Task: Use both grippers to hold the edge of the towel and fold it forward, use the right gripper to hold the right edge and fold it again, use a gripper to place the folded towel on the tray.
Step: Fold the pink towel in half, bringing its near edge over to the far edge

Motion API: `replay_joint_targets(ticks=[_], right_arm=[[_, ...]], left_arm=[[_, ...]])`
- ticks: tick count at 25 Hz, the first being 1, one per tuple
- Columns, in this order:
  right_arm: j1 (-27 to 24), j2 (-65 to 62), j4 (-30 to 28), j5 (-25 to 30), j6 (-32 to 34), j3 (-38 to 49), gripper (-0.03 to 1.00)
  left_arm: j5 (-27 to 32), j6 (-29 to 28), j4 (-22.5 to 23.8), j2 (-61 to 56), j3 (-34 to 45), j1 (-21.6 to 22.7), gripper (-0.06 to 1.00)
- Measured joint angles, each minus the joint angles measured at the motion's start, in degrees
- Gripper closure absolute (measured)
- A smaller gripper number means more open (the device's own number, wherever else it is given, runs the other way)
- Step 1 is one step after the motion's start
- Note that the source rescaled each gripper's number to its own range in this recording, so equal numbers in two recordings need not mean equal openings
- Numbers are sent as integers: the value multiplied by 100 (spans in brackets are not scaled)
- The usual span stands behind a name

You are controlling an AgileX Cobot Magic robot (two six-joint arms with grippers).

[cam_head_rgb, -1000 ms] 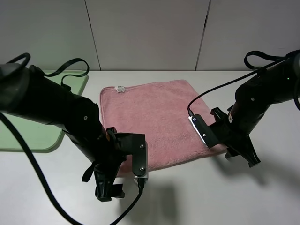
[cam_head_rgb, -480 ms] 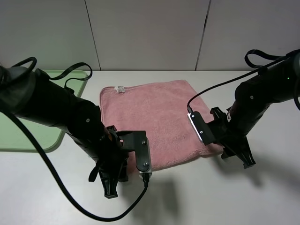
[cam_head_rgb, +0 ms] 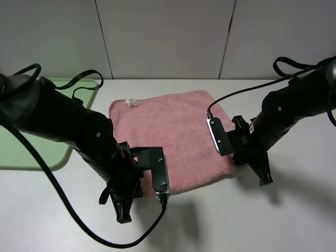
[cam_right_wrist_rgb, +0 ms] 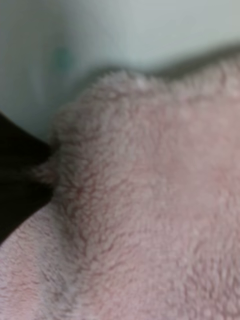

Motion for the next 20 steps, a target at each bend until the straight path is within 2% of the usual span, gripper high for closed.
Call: replay_joint_targets(ticks=[14, 20], right_arm=[[0, 0, 12, -19, 0, 11, 97], [0, -247, 52, 60, 5, 52, 97]], left_arm=[[-107, -17, 0, 0, 0, 0, 94], [106, -17, 0, -91, 0, 0, 94]])
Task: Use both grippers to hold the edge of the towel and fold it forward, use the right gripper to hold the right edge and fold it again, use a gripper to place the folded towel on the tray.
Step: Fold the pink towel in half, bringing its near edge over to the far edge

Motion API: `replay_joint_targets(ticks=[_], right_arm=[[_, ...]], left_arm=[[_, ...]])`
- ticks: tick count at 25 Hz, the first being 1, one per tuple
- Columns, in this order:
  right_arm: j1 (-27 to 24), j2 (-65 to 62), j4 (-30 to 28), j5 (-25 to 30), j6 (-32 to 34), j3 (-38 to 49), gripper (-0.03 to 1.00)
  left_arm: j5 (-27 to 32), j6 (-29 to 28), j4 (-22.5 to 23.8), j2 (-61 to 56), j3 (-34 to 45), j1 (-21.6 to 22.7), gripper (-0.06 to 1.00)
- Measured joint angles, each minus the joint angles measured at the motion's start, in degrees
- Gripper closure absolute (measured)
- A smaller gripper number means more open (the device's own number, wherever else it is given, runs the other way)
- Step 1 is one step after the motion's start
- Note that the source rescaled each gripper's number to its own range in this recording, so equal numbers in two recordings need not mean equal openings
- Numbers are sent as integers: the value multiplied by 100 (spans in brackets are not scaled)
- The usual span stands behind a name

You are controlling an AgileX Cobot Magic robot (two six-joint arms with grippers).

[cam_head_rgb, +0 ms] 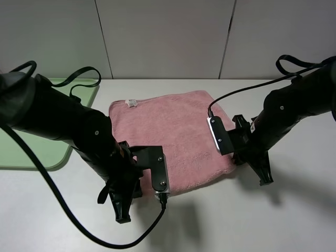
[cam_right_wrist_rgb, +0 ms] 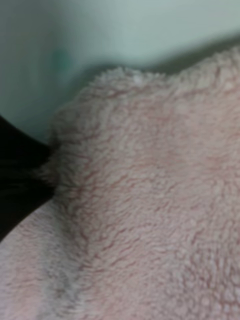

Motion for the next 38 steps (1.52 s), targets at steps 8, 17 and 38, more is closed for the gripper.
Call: replay_joint_targets(ticks=[8, 17, 38], right_arm=[[0, -728, 229, 363, 61, 7, 97], [0, -1394, 276, 1037, 67, 7, 97], [0, -2210, 307, 3005, 777, 11, 97]], left_arm=[[494, -81, 0, -477, 5, 0, 94], [657, -131, 0, -1309, 5, 0, 94], [1599, -374, 0, -2137, 7, 0, 94]])
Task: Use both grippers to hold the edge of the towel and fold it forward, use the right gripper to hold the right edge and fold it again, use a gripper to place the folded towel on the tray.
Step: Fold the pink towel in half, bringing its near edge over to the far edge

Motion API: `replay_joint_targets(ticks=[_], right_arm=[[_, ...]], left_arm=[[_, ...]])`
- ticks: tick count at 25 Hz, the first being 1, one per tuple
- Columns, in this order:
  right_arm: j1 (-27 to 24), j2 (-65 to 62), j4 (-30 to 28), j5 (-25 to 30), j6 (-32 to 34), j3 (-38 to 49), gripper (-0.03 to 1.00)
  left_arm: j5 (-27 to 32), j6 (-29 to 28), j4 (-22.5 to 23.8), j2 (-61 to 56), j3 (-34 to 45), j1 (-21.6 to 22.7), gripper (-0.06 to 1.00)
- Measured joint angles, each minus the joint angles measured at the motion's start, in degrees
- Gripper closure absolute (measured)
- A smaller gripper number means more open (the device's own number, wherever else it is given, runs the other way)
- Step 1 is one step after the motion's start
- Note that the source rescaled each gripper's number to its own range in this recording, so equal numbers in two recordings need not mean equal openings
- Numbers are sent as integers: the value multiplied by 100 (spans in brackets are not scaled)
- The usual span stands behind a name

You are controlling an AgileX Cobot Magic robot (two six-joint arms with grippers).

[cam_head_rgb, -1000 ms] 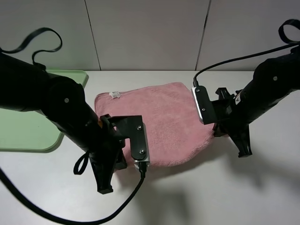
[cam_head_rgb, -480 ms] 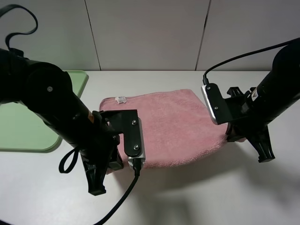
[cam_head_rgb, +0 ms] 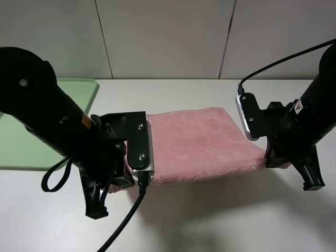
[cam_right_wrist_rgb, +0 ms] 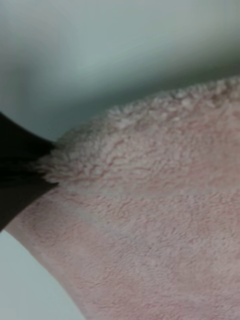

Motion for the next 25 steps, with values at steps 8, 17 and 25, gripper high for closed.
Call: replay_joint_targets(ticks=[8, 17, 25], right_arm=[[0, -294, 120, 566, 359, 0, 97], [0, -829, 164, 799, 831, 0, 97], [0, -852, -170, 618, 899, 0, 97]], left_arm=[[249, -27, 0, -349, 0, 0, 94], [435, -142, -24, -592, -25, -7, 94], [4, -193, 252, -620, -181, -7, 94]])
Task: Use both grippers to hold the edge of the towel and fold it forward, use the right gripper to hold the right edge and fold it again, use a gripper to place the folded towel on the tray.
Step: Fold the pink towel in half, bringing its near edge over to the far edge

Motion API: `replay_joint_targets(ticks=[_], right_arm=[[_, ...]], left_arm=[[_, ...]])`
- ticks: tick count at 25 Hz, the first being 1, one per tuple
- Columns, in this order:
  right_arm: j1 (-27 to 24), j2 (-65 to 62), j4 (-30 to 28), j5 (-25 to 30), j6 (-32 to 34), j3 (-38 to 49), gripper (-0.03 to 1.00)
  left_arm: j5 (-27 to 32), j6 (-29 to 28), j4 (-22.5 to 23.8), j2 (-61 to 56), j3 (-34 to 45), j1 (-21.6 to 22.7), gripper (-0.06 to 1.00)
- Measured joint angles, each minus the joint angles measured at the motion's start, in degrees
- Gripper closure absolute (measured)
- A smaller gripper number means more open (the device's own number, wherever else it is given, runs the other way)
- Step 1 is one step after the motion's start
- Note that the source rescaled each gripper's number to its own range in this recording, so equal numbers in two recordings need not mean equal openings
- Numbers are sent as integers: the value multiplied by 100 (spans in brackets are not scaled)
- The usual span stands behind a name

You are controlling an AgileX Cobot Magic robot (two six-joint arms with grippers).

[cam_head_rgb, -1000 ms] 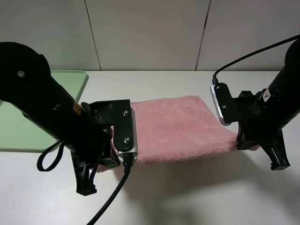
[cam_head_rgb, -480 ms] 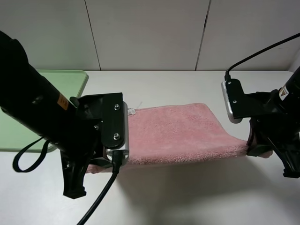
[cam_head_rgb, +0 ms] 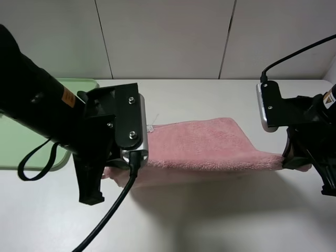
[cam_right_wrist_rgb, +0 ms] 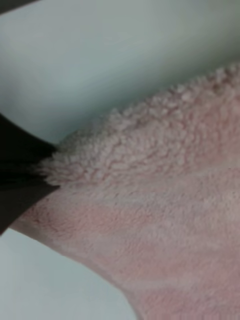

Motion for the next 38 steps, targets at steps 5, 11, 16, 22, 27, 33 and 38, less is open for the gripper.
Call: replay_joint_targets(ticks=[5, 11, 16, 22, 27, 33, 38], right_arm=[[0, 0, -255, -279, 14, 0, 97], [0, 85, -506, -528, 18, -38, 97], [0, 644, -569, -534, 18, -519, 97], [0, 1318, -572, -754, 20, -976, 97], [0, 1874, -547, -965, 20, -1252, 97], [0, 2443, -542, -1038, 20, -1757, 97], [0, 2736, -542, -1066, 25, -2059, 97]], left_arm=[[-363, -16, 184, 191, -1, 5, 94], [-714, -16, 206, 673, -1, 5, 94], [-974, -32, 200, 706, -26, 72, 94], [-1055, -67, 200, 706, -31, 552, 94], [-1082, -67, 200, 706, -31, 908, 94], [-1235, -67, 200, 706, -31, 1126, 94], [-1388, -67, 200, 1071, -31, 1243, 94]])
